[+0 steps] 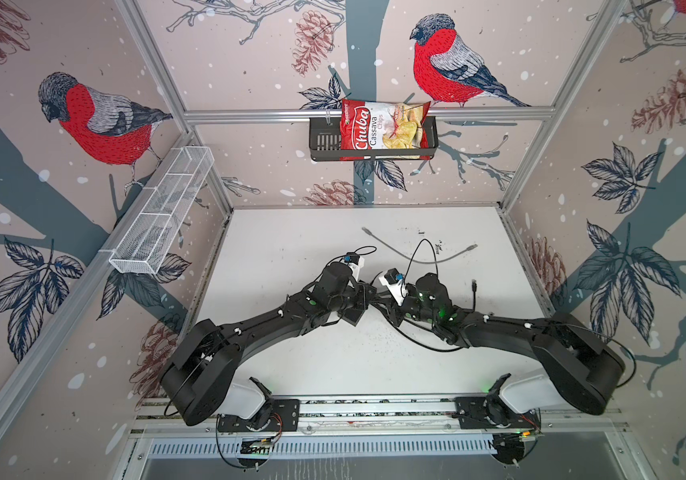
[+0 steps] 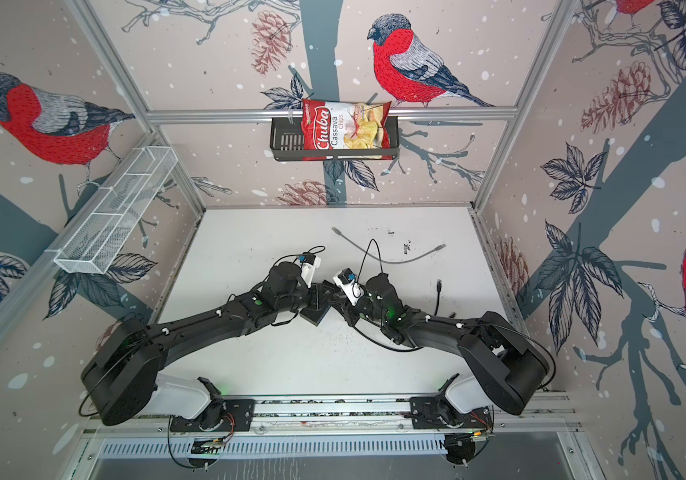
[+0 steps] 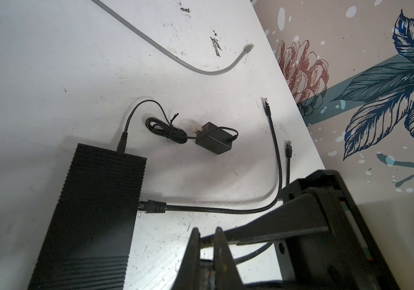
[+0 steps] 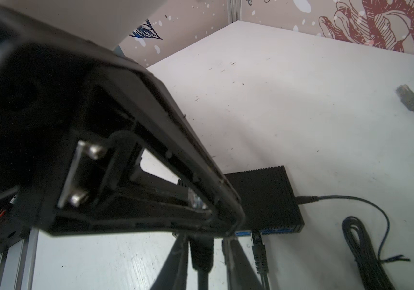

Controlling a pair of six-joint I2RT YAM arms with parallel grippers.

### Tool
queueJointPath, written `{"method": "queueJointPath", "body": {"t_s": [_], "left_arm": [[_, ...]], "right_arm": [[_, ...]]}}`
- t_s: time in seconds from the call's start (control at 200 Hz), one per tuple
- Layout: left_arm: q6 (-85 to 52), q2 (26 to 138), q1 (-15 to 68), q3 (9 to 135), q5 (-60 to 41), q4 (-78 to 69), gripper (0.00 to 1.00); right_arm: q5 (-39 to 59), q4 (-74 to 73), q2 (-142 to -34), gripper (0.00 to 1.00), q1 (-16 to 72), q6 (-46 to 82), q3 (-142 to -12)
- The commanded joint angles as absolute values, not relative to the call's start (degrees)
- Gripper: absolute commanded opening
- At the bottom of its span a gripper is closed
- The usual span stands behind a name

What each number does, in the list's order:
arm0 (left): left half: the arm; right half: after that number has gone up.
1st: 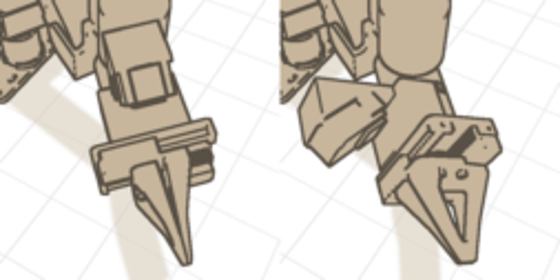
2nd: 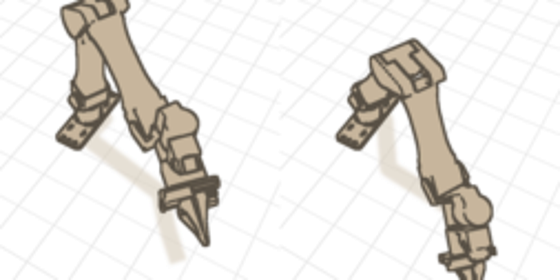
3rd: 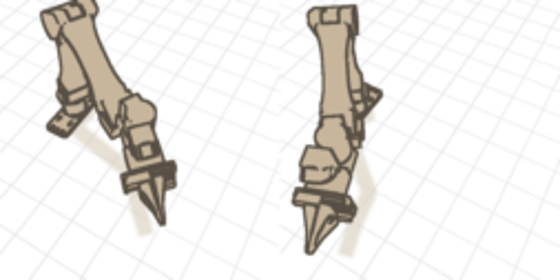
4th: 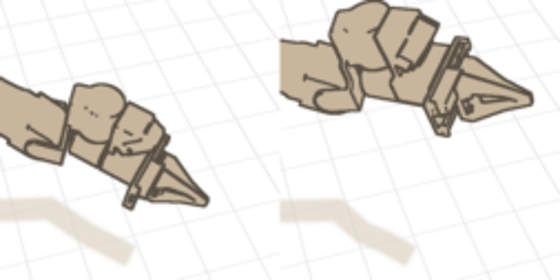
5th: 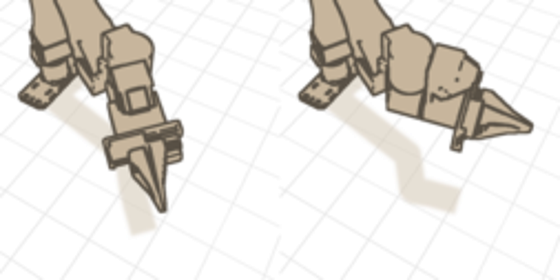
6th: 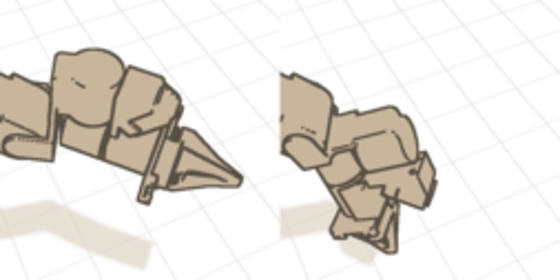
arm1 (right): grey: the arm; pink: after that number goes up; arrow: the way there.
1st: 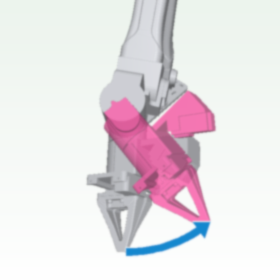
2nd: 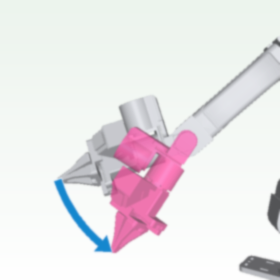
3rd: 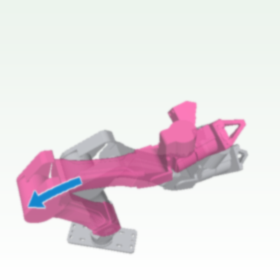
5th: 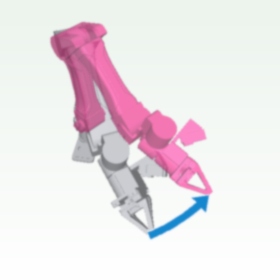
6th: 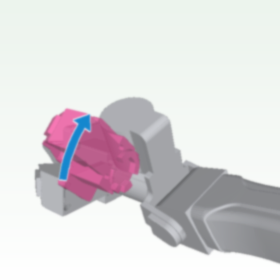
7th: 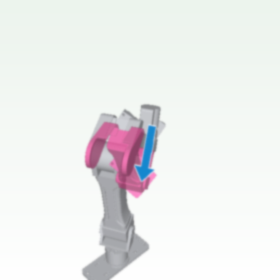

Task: Insert the plug into the switch port

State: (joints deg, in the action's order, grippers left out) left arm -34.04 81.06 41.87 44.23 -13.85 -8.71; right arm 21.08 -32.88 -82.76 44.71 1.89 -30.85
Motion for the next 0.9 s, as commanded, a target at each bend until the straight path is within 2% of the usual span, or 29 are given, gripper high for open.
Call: {"method": "queueJointPath", "body": {"t_s": [0.0, 0.195, 0.26, 0.325, 0.38, 0.42, 0.515, 0.6, 0.895], "left_arm": [[-33.9, 80.7, 41.9, 43.9, -14.4, -10.8, 0.0], [-33.9, 80.6, 42.0, 43.6, -13.9, -10.8, 0.0], [-33.9, 80.3, 41.9, 43.6, -12.4, -9.9, 0.34], [-34.4, 79.4, 41.6, 43.2, -9.9, -9.0, 0.59], [-34.9, 78.3, 41.2, 42.8, -6.8, -8.3, 0.76], [-34.9, 77.4, 41.1, 42.5, -4.2, -7.6, 0.82], [-33.2, 75.9, 40.7, 42.1, 2.1, -6.1, 0.86], [-33.2, 76.1, 38.5, 42.8, 3.7, -2.6, 0.84], [-31.4, 80.4, 31.5, 43.8, 1.3, 2.5, 0.82]], "right_arm": [[21.3, -34.7, -82.4, 0.21, 44.8, 2.7, -31.1], [20.8, -33.0, -82.8, 0.17, 44.8, 1.8, -31.6], [19.7, -30.9, -83.0, 0.14, 44.7, 0.9, -32.1], [18.8, -27.9, -83.2, 0.13, 44.7, -0.4, -32.8], [18.0, -25.1, -83.5, 0.12, 44.7, -1.4, -33.3], [17.3, -23.4, -83.5, 0.11, 44.7, -1.9, -33.4], [16.5, -19.6, -83.6, 0.1, 44.7, -2.6, -33.6], [16.2, -16.3, -83.7, 0.09, 44.8, -2.8, -34.3], [12.0, -4.0, -88.0, 0.1, 47.0, -5.2, -40.0]]}}
